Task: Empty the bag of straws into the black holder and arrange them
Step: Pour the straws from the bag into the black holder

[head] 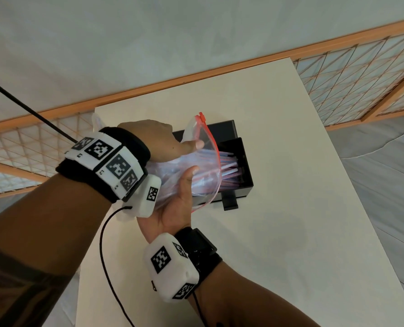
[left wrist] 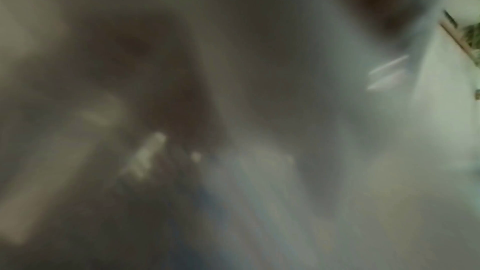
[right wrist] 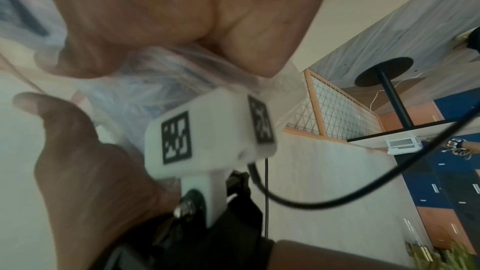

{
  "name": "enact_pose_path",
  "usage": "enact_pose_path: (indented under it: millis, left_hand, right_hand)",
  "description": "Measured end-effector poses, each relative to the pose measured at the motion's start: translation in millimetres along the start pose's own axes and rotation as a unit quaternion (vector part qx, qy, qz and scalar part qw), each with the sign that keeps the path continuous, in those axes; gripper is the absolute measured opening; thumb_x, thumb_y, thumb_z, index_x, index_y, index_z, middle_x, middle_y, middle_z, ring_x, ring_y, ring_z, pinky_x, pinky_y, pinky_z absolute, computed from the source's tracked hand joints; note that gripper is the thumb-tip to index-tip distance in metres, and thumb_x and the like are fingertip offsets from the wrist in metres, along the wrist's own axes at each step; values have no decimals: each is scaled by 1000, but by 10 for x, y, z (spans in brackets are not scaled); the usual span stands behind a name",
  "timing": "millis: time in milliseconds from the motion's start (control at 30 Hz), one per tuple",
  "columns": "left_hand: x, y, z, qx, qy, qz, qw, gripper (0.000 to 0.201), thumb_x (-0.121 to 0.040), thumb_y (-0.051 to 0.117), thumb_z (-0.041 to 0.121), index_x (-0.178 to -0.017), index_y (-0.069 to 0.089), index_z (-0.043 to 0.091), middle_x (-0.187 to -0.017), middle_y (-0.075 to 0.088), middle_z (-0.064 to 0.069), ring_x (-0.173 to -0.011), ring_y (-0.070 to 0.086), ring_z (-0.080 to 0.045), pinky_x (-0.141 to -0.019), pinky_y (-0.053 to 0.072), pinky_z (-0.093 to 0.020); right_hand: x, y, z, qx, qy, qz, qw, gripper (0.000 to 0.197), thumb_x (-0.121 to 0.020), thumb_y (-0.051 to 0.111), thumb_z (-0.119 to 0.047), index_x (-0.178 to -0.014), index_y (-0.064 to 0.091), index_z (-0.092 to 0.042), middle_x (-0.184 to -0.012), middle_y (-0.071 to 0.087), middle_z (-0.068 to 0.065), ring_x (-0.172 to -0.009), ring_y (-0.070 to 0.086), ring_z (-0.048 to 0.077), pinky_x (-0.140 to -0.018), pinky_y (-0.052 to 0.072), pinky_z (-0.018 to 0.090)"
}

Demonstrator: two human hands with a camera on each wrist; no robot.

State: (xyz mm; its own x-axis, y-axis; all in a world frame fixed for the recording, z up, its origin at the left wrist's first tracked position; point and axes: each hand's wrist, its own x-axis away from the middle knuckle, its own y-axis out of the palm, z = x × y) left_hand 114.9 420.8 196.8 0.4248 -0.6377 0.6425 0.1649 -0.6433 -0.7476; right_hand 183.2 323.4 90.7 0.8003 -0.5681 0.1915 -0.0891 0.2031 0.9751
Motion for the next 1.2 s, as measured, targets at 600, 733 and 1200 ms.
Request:
enact_pose_path:
  millis: [600, 733, 1200]
  left_hand:
    - [404, -164, -212, 30, -37, -15, 999, 119, -69, 8, 97, -153, 38, 18, -157, 45, -7, -143, 43, -28, -110, 31, -41]
    - [576, -182, -321, 23, -61, -10, 998, 119, -68, 8, 96, -152, 41, 19, -157, 45, -9, -146, 38, -29, -111, 30, -41]
    - [1228, -79, -590, 50, -99, 17, 994, 115, -65, 3, 98, -147, 44, 28, -158, 43, -4, -143, 42, -26, -104, 33, -39]
  right_hand:
    - [139, 186, 132, 87, 27, -38, 995, 89, -89, 24, -80, -133, 62, -14, -135, 60, 12, -125, 57, 26, -108, 44, 43]
    - [203, 265, 238, 105, 58, -45, 992, 95, -88, 24, -80, -140, 54, -7, -137, 56, 13, -124, 56, 25, -110, 40, 40]
    - [544, 477, 519, 87, 185, -124, 971, 86, -90, 20, -78, -133, 57, -14, -162, 13, 24, -149, 13, 42, -123, 11, 53]
